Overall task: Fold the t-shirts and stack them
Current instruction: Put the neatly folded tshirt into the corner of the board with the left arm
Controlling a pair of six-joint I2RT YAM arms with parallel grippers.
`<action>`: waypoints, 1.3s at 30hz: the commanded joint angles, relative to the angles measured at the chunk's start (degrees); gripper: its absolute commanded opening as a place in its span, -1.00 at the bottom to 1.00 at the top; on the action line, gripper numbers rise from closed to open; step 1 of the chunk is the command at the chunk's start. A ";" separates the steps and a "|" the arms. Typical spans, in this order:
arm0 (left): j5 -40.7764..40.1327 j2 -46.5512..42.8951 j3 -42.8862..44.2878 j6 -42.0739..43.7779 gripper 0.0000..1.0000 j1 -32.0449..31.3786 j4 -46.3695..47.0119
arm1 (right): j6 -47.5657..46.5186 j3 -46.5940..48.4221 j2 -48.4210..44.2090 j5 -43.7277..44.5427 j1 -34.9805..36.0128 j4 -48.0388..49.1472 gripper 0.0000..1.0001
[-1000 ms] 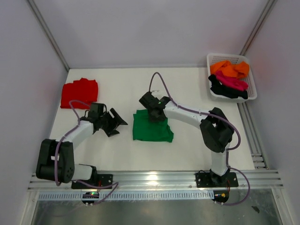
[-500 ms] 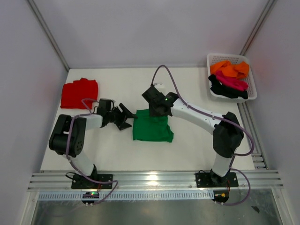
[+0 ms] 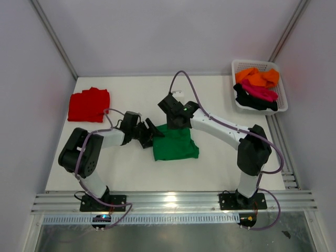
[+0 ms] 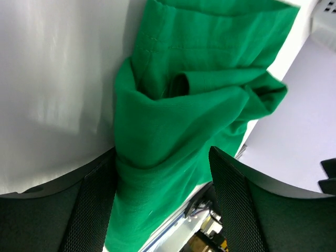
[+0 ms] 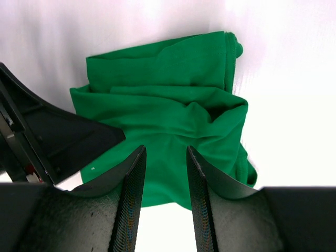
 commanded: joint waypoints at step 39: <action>-21.90 -0.68 25.25 21.05 -0.77 1.85 -44.44 | -0.50 -2.31 -4.65 5.03 0.02 -0.91 -0.17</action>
